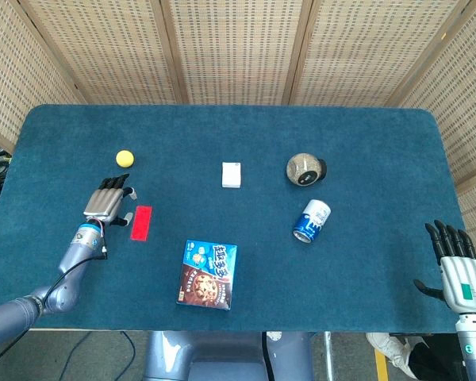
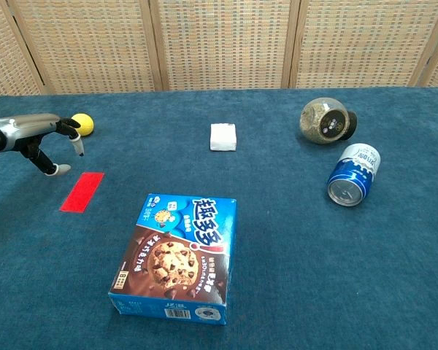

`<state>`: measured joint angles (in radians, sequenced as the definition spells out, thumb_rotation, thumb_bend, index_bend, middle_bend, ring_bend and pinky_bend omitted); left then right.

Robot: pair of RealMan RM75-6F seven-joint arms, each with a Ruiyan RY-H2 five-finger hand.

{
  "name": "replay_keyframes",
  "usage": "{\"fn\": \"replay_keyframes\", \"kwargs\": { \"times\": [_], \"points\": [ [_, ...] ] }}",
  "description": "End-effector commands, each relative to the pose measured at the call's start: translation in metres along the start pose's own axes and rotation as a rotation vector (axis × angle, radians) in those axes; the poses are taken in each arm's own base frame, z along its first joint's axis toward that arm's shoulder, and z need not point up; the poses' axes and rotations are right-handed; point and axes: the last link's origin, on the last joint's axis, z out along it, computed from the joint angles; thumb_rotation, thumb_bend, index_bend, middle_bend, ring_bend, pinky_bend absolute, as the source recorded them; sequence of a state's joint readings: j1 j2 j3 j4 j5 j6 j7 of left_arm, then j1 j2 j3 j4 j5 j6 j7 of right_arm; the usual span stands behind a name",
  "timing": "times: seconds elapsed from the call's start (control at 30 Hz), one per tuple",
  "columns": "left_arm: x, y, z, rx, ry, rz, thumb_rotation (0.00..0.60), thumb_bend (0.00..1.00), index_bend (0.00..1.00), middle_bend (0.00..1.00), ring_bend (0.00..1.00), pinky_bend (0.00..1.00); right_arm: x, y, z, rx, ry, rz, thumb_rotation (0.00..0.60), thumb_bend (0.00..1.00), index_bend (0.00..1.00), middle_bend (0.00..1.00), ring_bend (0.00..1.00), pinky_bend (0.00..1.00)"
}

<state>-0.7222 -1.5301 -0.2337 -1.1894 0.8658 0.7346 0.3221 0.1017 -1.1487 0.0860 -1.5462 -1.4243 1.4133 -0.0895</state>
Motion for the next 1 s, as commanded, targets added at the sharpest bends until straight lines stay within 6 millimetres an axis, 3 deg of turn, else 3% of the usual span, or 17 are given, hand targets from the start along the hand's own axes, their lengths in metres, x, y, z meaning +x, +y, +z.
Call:
{"fn": "replay_keyframes", "kwargs": {
  "times": [0.03, 0.33, 1.0],
  "points": [
    [-0.002, 0.004, 0.004, 0.004, -0.016, 0.015, 0.6, 0.45, 0.35, 0.0, 0.0, 0.0, -0.001, 0.0, 0.0, 0.001, -0.004, -0.002, 0.6, 0.0, 0.0, 0.0, 0.0, 0.0],
    [-0.011, 0.014, 0.014, 0.024, -0.059, 0.002, 0.6, 0.52, 0.35, 0.0, 0.0, 0.0, -0.002, 0.001, 0.001, -0.005, -0.016, 0.002, 0.6, 0.0, 0.0, 0.0, 0.0, 0.0],
    [-0.017, 0.023, 0.017, 0.025, -0.101, -0.015, 0.6, 0.52, 0.37, 0.0, 0.0, 0.0, -0.004, 0.004, 0.003, -0.015, -0.031, 0.012, 0.6, 0.0, 0.0, 0.0, 0.0, 0.0]
  ]
}}
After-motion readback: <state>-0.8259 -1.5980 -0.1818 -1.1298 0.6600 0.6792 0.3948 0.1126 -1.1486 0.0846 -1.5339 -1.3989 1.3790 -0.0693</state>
